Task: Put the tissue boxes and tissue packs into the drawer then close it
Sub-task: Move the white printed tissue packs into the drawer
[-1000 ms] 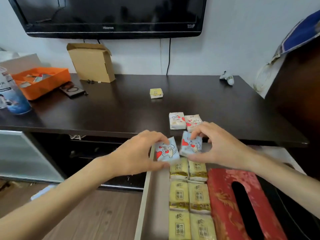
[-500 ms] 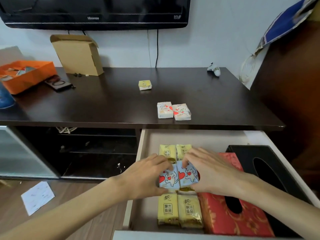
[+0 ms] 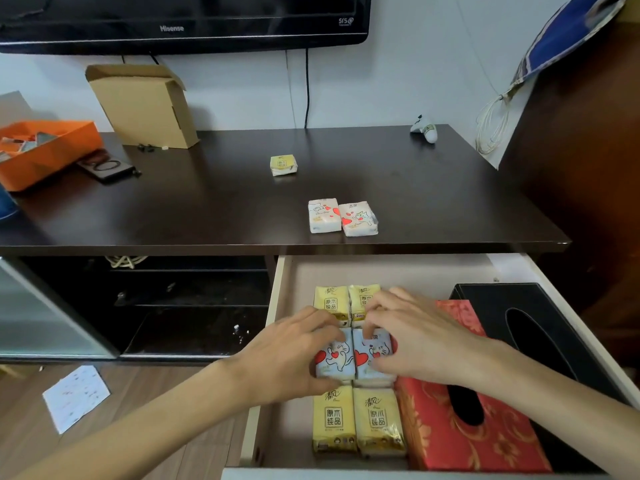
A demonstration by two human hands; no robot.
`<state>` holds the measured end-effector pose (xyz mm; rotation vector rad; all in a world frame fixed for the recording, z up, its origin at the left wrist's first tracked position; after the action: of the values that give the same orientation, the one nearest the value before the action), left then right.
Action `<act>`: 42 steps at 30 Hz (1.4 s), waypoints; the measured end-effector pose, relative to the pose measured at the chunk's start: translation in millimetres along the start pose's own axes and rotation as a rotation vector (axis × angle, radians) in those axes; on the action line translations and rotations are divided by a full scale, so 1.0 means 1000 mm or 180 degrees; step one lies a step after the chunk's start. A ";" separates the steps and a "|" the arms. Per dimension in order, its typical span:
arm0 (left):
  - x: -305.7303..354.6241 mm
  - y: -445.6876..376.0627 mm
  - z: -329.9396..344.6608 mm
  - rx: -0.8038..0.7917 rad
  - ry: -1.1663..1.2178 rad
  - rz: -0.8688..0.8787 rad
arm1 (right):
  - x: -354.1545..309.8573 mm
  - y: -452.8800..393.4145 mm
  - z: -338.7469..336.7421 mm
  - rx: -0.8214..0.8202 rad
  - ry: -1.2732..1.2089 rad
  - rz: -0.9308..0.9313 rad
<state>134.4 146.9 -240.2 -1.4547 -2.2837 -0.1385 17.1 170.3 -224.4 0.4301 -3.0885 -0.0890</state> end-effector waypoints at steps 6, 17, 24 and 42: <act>-0.024 -0.040 -0.089 0.0704 0.0188 -0.0216 | 0.061 -0.045 -0.074 0.0727 -0.0739 0.0208; -0.126 -0.147 -0.107 0.0042 0.0346 -0.1257 | 0.108 -0.145 -0.057 -0.0113 -0.0979 0.0272; -0.130 -0.144 -0.112 0.0166 0.0468 -0.1137 | 0.109 -0.137 -0.069 0.0207 -0.0840 0.0258; 0.014 0.026 -0.046 -0.0012 0.0310 -0.0368 | 0.000 0.034 -0.023 0.0068 -0.0526 -0.0191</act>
<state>165.6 156.4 -196.4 -1.2889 -2.2891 -0.2429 8.6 201.9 -199.3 0.5430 -3.2412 -0.0976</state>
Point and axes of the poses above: each hand's wrist, its own y-axis away from the middle knuckle, its own z-axis out of the palm, x = y × z, the point moved 10 cm from there along -y, towards the middle knuckle, and after that the axes turned 13 degrees about y, right-handed, at the moved point
